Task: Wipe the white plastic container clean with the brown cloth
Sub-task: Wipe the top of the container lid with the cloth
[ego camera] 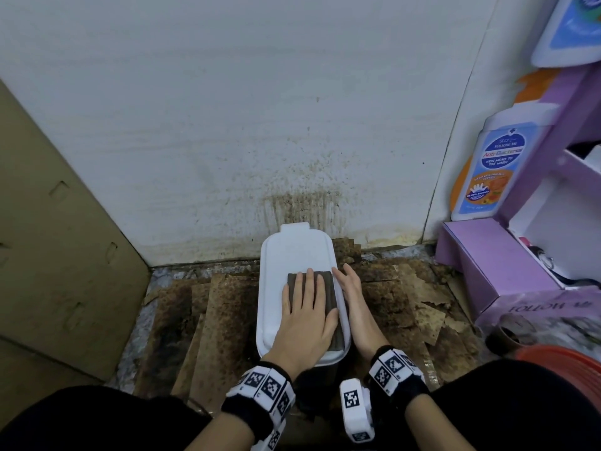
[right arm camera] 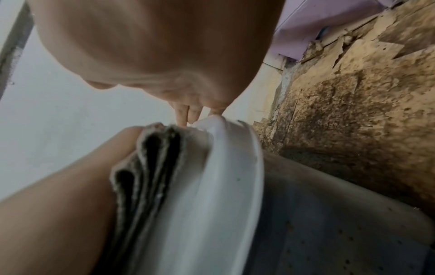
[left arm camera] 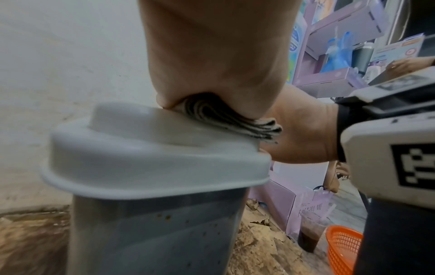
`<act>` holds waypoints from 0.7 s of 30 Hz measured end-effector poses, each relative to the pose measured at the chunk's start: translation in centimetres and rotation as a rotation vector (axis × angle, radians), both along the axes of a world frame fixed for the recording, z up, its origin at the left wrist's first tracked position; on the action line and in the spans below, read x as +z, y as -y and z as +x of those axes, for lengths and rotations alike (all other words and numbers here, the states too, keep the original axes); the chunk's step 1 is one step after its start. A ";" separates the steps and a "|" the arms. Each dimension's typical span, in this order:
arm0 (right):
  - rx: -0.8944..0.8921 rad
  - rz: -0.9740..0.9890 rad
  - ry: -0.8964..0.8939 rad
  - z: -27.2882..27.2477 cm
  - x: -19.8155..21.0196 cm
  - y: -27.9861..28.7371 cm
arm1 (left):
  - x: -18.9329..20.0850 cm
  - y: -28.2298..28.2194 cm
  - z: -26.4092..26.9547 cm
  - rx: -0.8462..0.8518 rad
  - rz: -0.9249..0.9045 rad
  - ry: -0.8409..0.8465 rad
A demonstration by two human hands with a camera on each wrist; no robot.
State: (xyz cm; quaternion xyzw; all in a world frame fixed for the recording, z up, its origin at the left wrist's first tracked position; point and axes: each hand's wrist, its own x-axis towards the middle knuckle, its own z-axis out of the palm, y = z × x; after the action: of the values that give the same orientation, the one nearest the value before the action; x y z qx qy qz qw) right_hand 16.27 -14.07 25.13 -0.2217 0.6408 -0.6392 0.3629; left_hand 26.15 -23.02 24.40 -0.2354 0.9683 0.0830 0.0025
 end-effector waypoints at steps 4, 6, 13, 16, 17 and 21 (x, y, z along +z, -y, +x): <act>0.007 0.076 -0.090 0.4 -0.4 -0.1 | 0.3 0.3 0.0 -0.008 0.156 -0.033; 0.013 0.099 -0.153 0.6 0.0 -0.3 | 0.5 0.6 0.3 -0.005 0.262 -0.115; -0.091 0.194 -0.948 3.0 0.0 0.2 | -0.5 3.2 3.7 0.122 0.283 -0.480; 0.052 0.216 -1.102 5.1 -0.1 0.9 | -2.0 4.6 5.1 0.213 0.314 -0.483; 0.081 0.254 -1.180 5.6 -0.5 1.0 | -2.5 4.7 5.4 0.199 0.309 -0.456; 0.124 0.484 -1.345 6.4 -1.9 1.1 | -2.9 4.6 6.0 0.143 0.254 -0.343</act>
State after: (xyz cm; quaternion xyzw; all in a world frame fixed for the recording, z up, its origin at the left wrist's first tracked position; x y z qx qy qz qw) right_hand 22.63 -15.19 23.19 -0.5169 0.8356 -0.1823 -0.0361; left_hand 32.12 -27.57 21.51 -0.2838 0.9171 0.2433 -0.1387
